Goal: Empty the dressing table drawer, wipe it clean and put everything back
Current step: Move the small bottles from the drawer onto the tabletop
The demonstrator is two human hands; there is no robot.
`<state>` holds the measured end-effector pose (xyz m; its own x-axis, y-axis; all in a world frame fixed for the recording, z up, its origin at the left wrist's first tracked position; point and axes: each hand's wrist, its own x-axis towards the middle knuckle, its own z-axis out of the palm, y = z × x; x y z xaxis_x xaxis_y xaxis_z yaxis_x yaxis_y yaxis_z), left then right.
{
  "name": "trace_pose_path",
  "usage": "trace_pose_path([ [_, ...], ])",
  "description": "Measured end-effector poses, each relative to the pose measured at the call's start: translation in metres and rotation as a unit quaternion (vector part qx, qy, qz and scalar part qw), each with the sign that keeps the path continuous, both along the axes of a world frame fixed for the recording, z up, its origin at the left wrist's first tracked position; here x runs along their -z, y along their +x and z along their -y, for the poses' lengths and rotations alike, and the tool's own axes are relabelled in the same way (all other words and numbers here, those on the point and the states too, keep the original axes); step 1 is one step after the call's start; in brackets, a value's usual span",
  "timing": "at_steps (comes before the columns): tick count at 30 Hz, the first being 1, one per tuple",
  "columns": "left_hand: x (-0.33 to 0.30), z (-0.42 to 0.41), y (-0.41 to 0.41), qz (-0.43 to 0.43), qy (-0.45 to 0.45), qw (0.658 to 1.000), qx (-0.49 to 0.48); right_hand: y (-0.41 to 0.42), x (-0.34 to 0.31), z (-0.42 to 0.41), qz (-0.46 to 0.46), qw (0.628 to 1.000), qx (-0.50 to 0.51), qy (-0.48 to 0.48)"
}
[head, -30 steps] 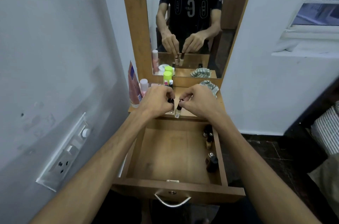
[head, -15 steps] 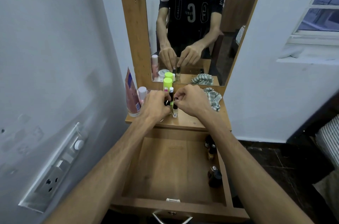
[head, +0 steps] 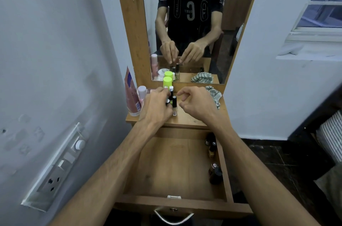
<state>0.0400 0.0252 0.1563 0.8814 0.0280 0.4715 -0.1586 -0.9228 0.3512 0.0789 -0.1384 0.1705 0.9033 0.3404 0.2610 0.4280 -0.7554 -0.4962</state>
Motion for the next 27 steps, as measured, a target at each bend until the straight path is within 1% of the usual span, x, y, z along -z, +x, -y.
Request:
trace_pose_path([
  [3,0.001,0.011,-0.015,0.035,-0.023,0.999,0.015,-0.014,0.003,0.017,-0.002,1.000,0.003,-0.012],
  [6,0.012,0.025,-0.033,0.025,-0.049,0.998,0.037,-0.035,0.007,0.040,-0.016,1.000,0.000,-0.025],
  [8,0.024,0.038,-0.046,-0.002,-0.060,0.996,0.060,-0.051,0.010,0.057,-0.039,0.998,-0.002,-0.043],
  [11,0.045,0.061,-0.068,-0.068,-0.062,0.992,0.087,-0.074,0.020,0.079,-0.083,0.992,-0.006,-0.095],
  [15,0.074,0.092,-0.089,-0.161,-0.065,0.978,0.119,-0.098,0.039,0.103,-0.126,0.982,-0.007,-0.138],
  [17,0.083,0.104,-0.095,-0.193,-0.056,0.971,0.133,-0.107,0.047,0.112,-0.140,0.978,-0.009,-0.152],
  [23,0.090,0.121,-0.105,-0.231,-0.064,0.959,0.148,-0.128,0.057,0.125,-0.144,0.975,-0.010,-0.166],
  [27,0.092,0.127,-0.109,-0.254,-0.053,0.954,0.151,-0.137,0.061,0.126,-0.140,0.975,-0.009,-0.171],
])
